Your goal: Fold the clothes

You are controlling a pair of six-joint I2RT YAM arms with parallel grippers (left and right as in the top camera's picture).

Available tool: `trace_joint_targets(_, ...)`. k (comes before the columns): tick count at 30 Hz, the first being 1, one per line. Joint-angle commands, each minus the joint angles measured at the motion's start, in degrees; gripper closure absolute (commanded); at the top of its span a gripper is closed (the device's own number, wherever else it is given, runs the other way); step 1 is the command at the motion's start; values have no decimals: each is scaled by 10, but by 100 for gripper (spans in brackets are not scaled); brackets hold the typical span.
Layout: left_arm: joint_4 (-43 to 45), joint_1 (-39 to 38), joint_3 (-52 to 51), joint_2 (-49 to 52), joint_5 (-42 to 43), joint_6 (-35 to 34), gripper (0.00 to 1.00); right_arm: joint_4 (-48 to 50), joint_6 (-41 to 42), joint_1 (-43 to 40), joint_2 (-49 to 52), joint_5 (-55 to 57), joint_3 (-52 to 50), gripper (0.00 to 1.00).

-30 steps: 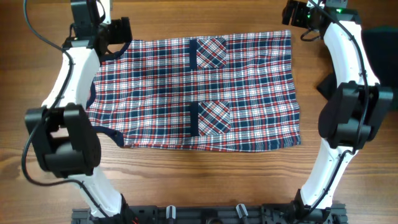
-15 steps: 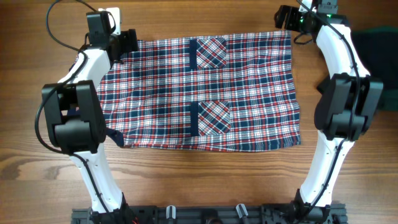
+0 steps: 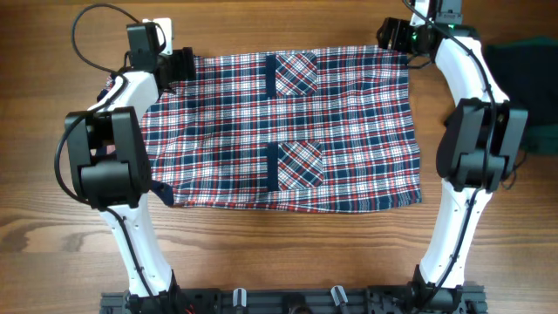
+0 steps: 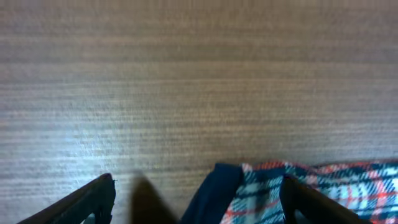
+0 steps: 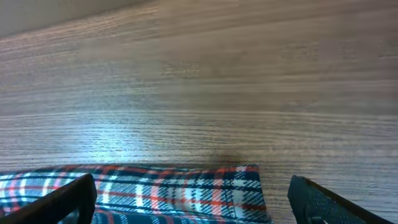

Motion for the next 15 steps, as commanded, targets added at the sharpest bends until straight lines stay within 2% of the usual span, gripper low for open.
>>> trace_joint_targets(1,9,0,7,7,7,6,15,-2,9,3,30,-12,5,0)
trace_joint_targets(9,18,0,7,28,7,6,16,-5,9,3,35,-12,5,0)
trace_joint_targets(13,20,0,7,35,33,6,15,-7,9,3,35,-14,5,0)
trace_joint_targets(15,19,0,7,40,37,4,18,-10,9,3,35,-14,5,0)
